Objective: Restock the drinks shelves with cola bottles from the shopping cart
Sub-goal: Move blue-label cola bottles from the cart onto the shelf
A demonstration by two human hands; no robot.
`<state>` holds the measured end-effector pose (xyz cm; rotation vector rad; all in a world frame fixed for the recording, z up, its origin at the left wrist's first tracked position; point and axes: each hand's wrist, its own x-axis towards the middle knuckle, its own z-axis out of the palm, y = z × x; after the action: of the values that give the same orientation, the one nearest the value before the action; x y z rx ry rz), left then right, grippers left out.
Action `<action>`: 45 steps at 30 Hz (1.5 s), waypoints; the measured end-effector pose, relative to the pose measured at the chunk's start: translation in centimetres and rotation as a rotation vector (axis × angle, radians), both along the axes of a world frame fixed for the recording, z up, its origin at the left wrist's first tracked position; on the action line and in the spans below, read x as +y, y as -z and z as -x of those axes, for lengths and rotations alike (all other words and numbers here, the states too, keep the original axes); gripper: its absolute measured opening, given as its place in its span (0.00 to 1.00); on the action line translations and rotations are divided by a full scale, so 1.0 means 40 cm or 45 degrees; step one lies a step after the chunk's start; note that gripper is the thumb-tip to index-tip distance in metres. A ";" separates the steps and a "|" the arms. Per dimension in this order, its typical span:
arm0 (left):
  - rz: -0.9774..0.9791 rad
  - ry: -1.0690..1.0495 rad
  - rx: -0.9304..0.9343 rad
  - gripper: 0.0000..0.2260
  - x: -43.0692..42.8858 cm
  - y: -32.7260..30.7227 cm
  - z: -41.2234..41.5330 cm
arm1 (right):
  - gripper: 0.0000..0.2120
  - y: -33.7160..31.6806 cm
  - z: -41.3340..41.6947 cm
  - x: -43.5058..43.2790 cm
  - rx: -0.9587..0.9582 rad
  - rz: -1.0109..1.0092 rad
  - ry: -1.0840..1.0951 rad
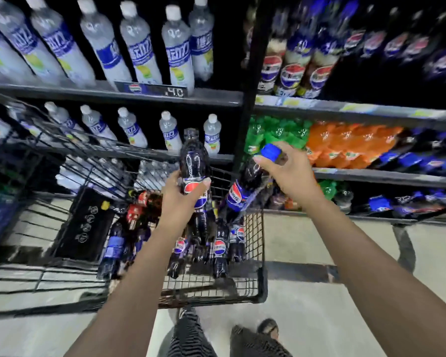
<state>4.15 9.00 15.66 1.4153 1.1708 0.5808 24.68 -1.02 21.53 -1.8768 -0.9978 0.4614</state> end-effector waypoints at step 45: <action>0.067 0.320 -0.329 0.31 -0.137 -0.287 -1.329 | 0.10 -0.281 -1.153 -0.278 -0.180 -0.342 0.398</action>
<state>57.32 3.52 27.14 1.3711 0.7843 0.5328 70.79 -12.12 32.78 -1.7951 -0.7922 0.0088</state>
